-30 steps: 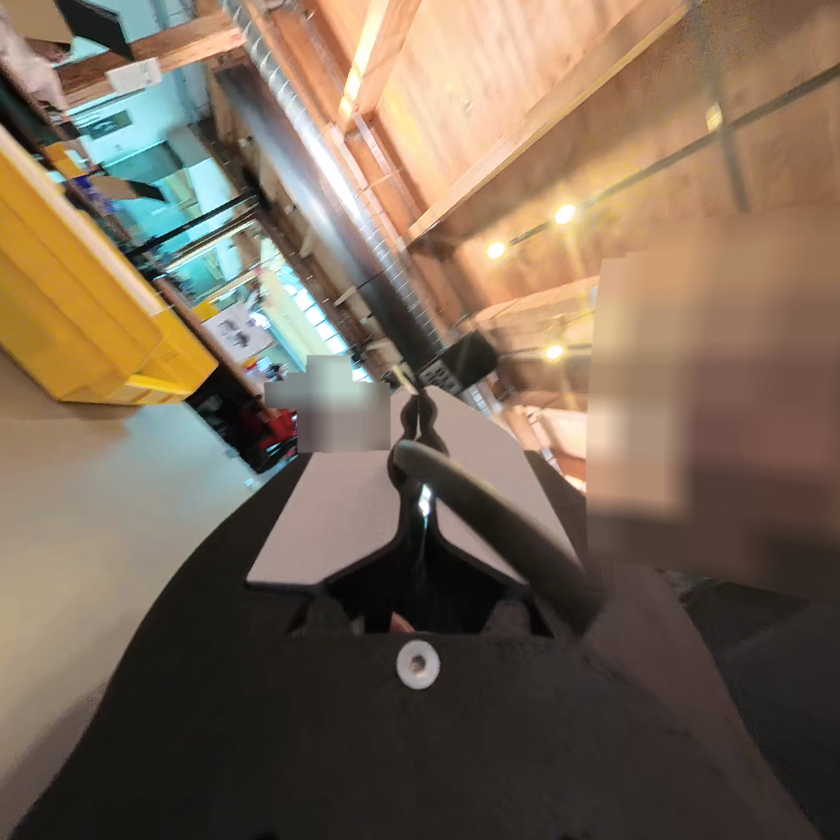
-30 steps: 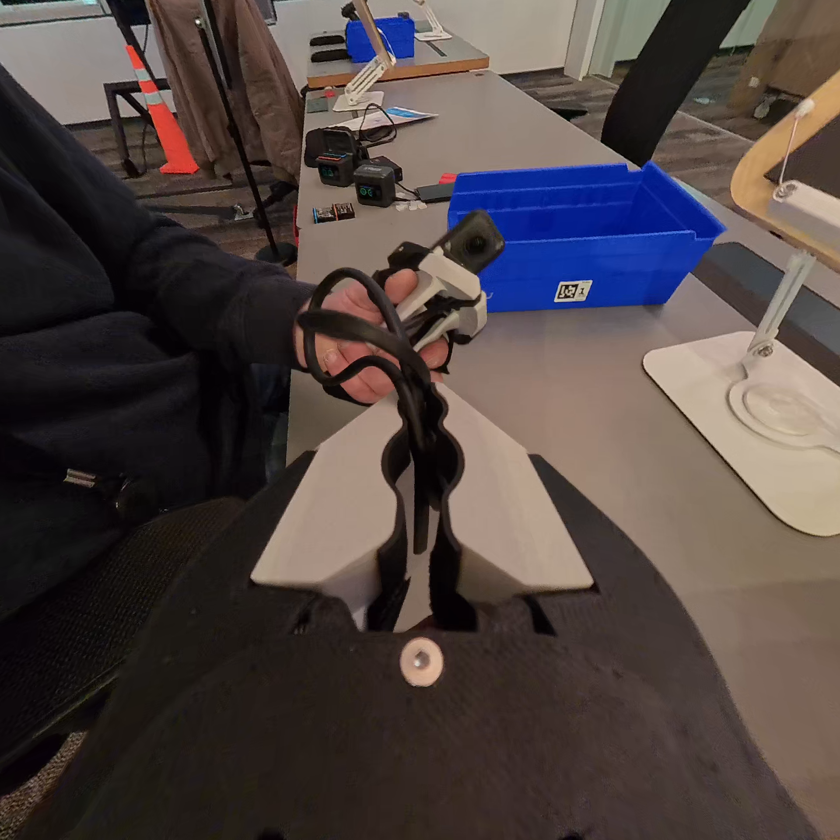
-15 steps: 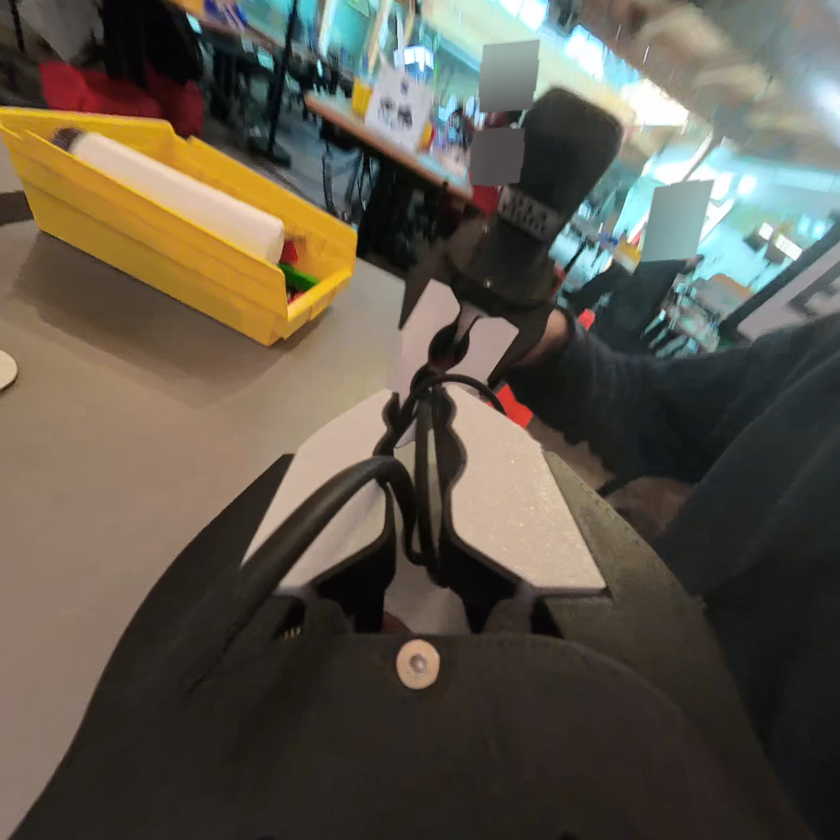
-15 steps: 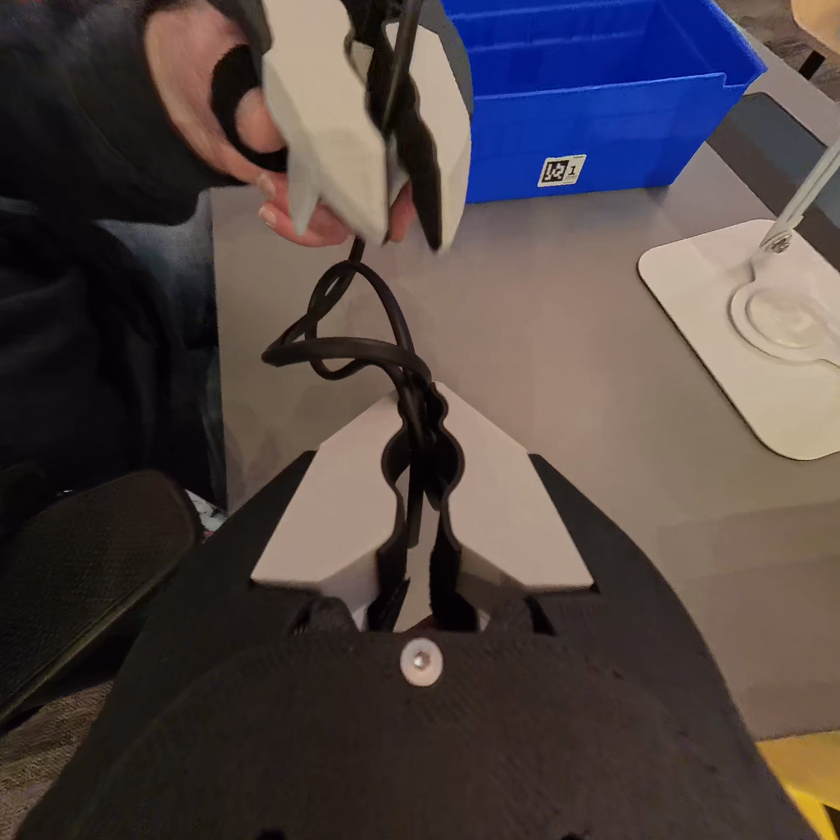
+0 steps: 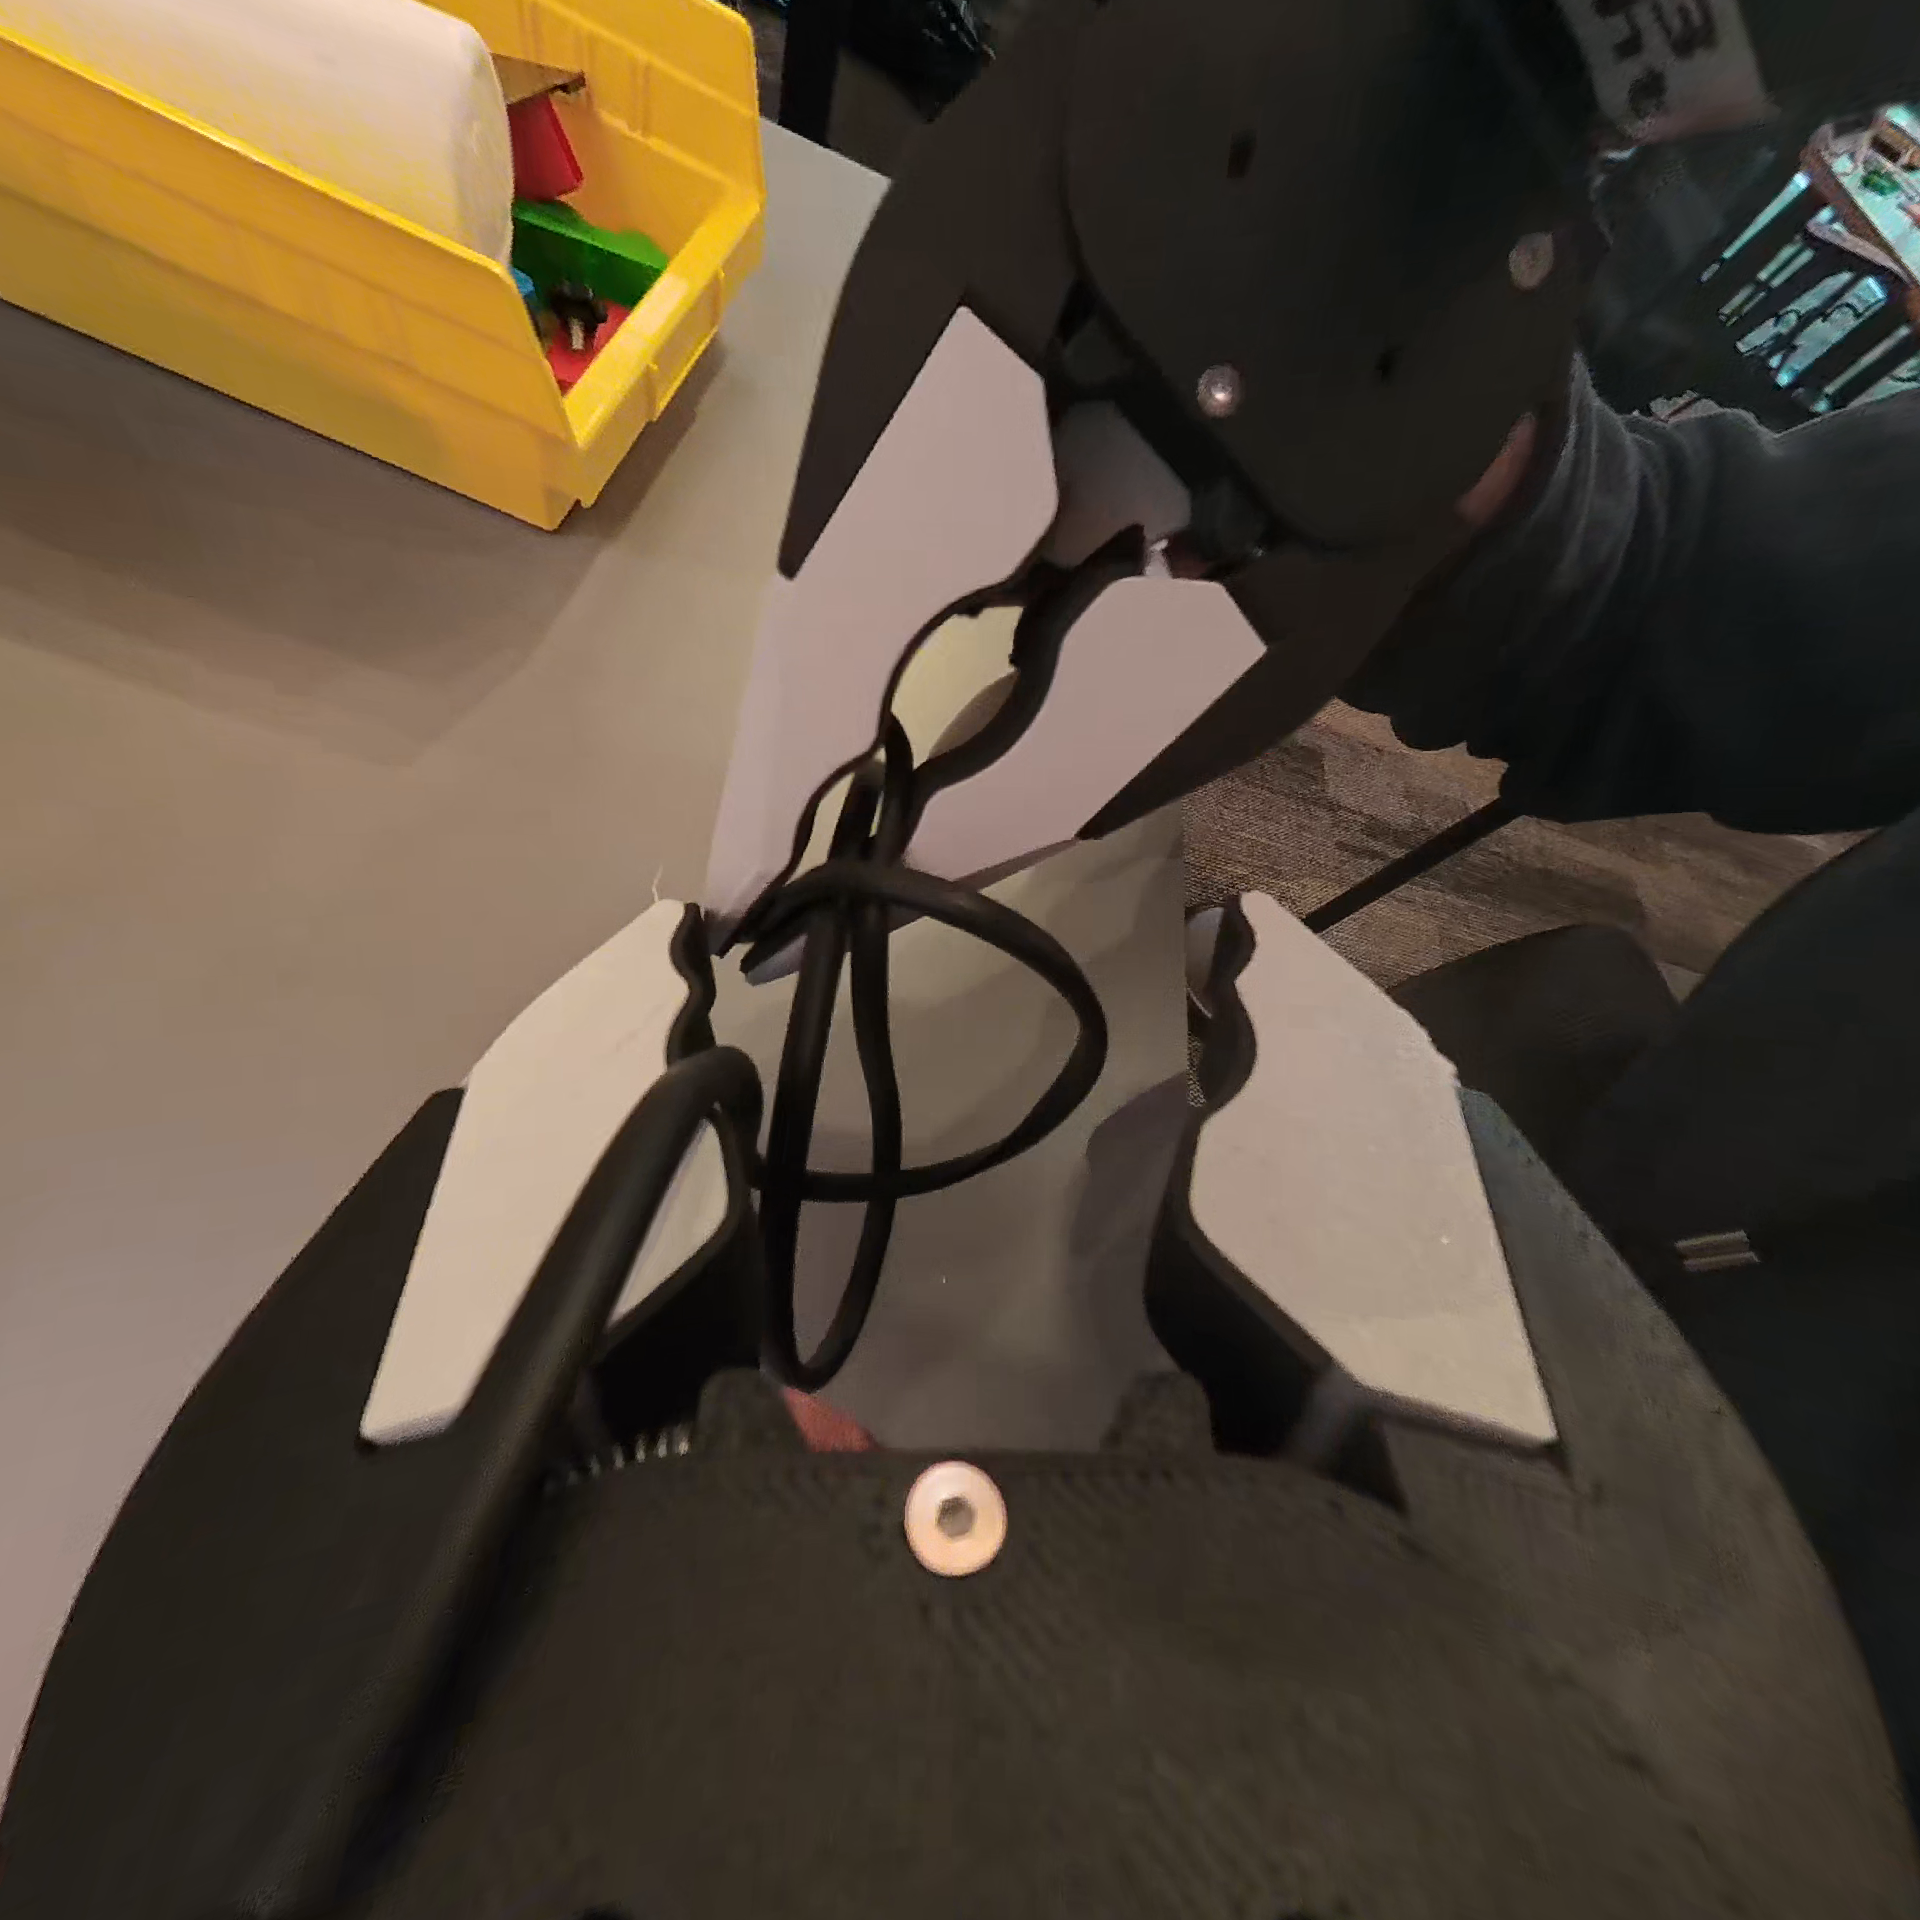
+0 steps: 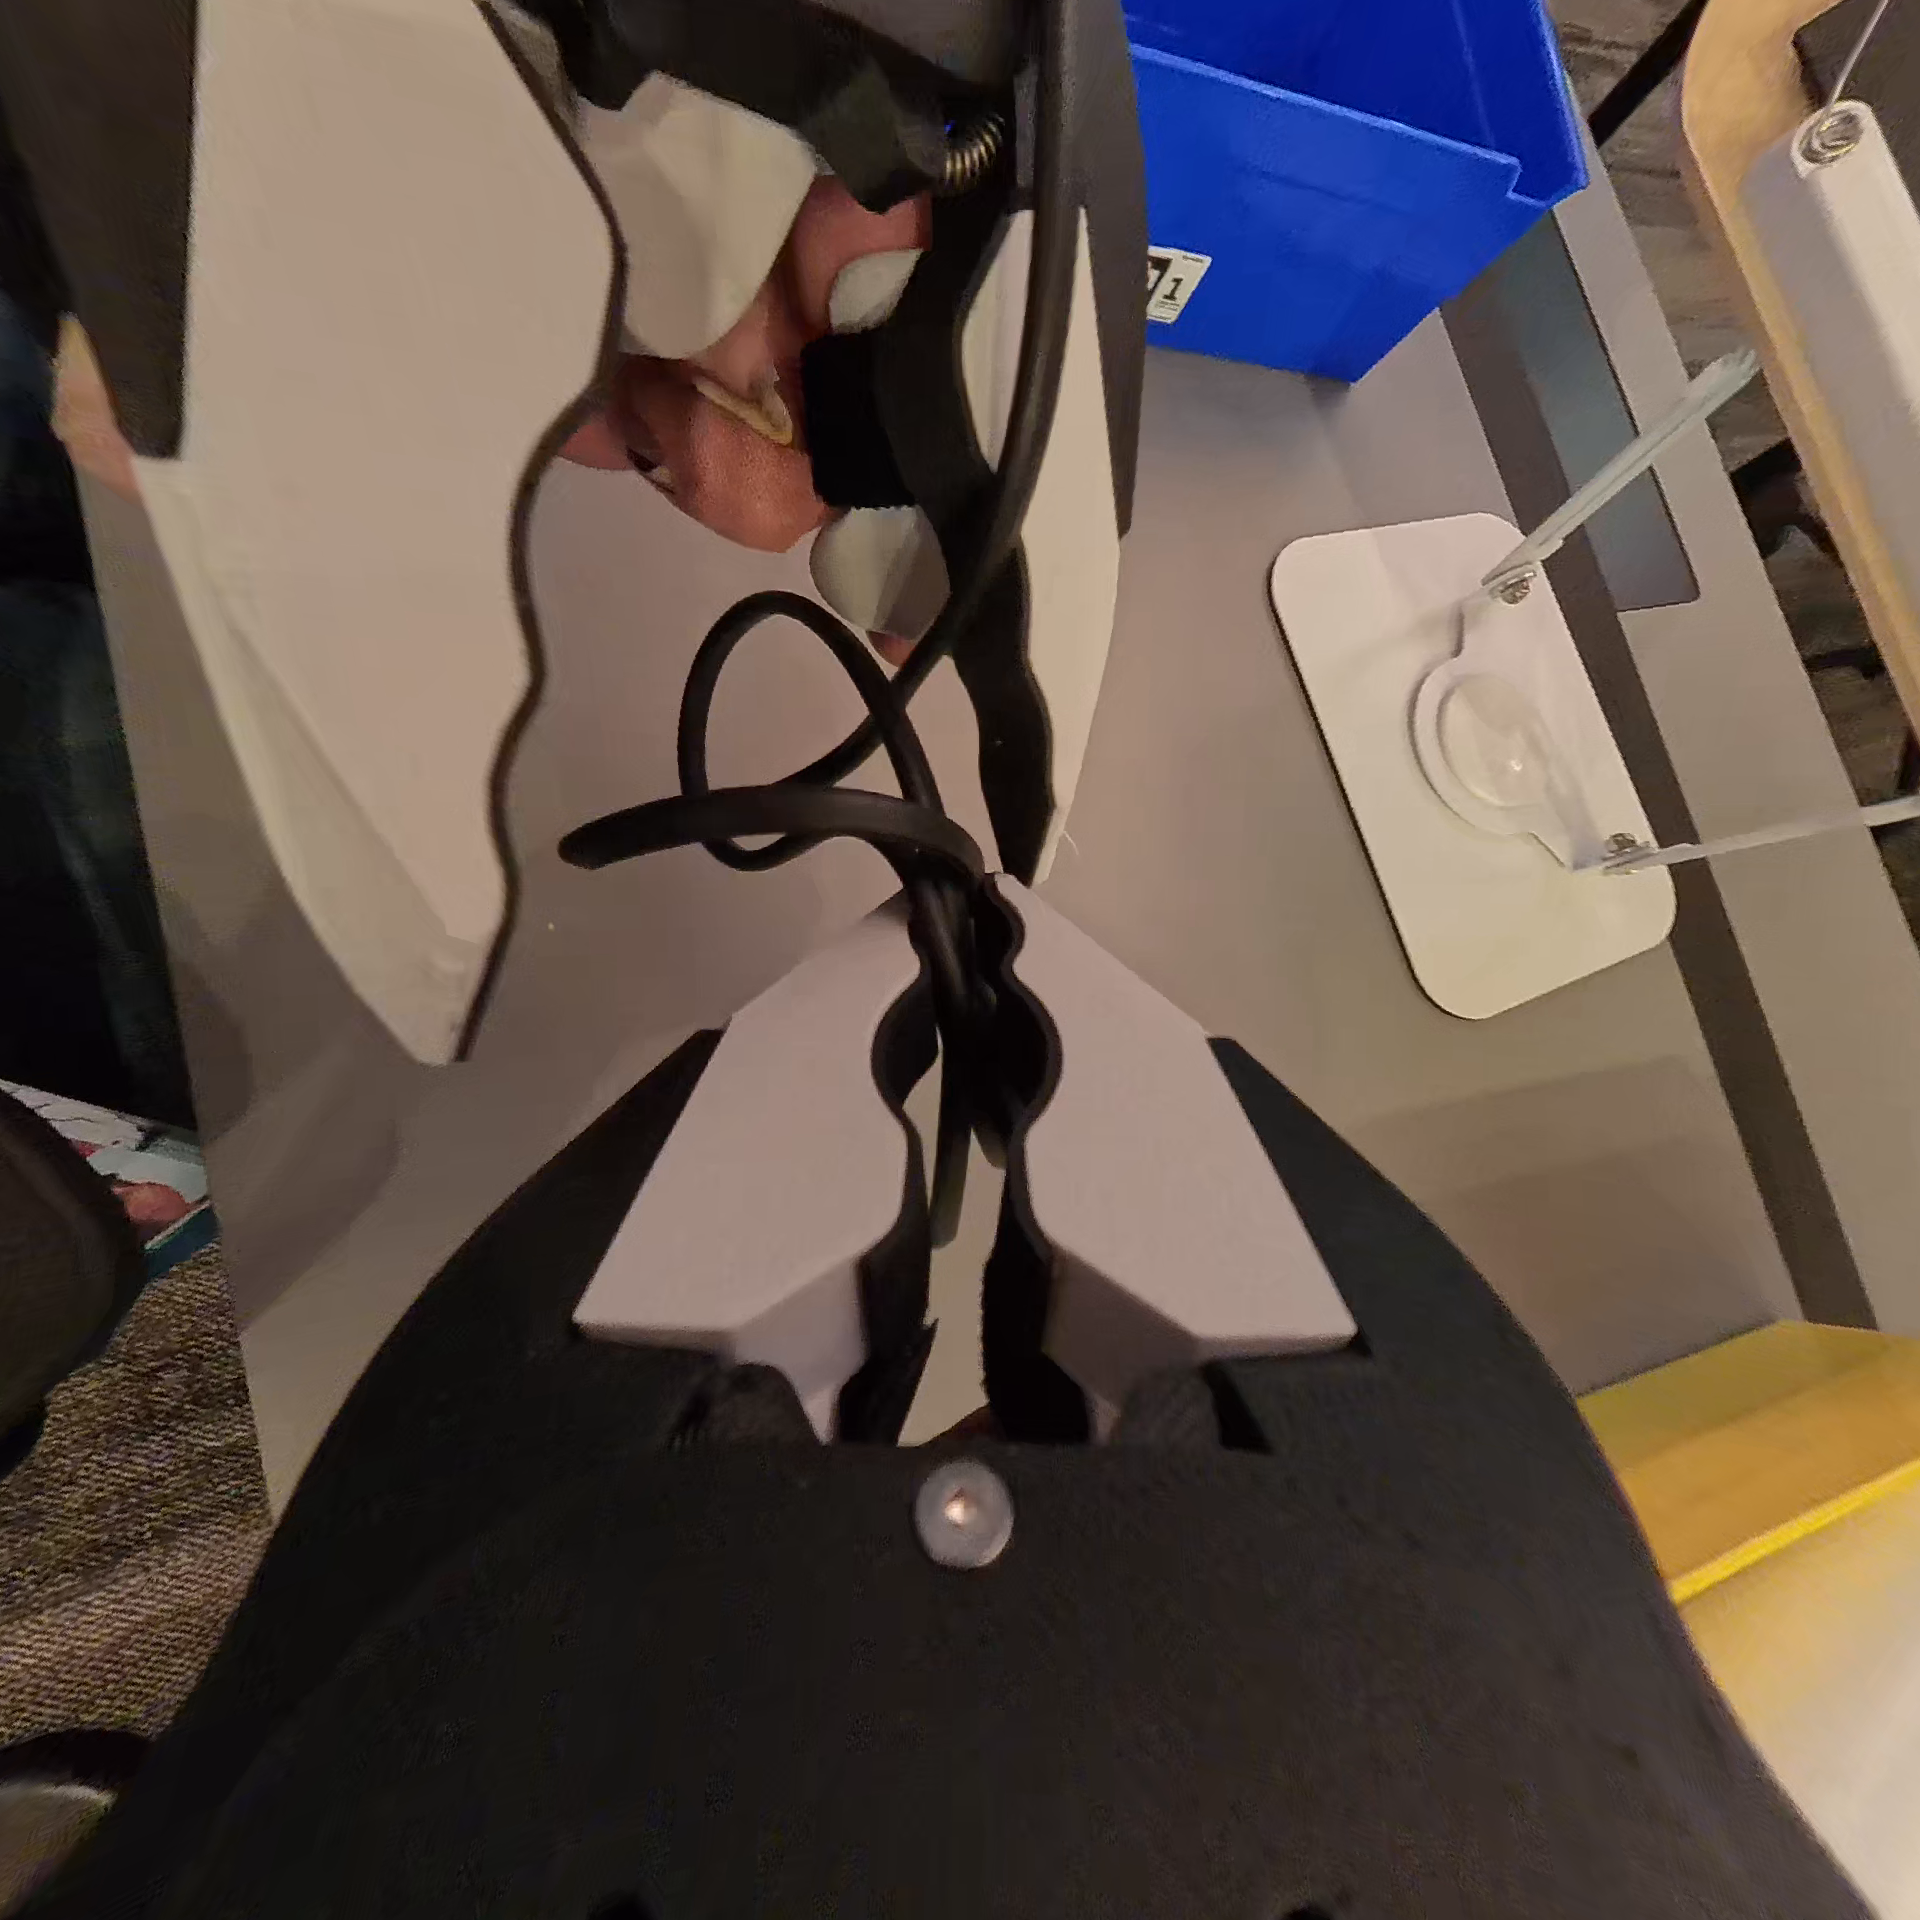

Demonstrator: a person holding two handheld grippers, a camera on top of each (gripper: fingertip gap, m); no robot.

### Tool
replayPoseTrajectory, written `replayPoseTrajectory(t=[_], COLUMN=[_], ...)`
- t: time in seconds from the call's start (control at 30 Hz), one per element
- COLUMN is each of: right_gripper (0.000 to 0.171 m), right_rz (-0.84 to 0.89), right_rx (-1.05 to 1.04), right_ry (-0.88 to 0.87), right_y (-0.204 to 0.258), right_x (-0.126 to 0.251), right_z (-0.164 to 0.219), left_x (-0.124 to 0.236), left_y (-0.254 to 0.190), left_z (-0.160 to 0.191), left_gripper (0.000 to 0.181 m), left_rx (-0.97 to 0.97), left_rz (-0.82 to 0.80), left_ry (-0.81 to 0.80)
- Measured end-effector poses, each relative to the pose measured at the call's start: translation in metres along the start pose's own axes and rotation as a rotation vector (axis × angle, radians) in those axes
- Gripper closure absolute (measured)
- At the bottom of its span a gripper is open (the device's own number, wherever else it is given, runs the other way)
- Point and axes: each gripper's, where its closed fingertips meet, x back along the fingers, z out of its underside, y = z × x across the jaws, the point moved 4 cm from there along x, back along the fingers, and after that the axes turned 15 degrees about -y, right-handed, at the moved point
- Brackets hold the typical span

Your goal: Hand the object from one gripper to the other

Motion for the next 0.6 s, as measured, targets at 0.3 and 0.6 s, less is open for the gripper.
replayPoseTrajectory(t=[0.3, 0.6], right_gripper=[0.171, 0.17], right_rz=[-0.002, 0.029], right_rx=[-0.004, 0.031], right_ry=[-0.016, -0.022], right_y=[0.004, -0.003], right_x=[0.002, 0.012], right_z=[-0.008, -0.014], left_x=[-0.004, 0.003], left_y=[0.02, 0.025], left_z=[0.015, 0.014], left_gripper=[0.141, 0.176], left_rx=[-0.084, -0.135], left_rz=[-0.136, -0.145], left_ry=[0.11, 0.086])
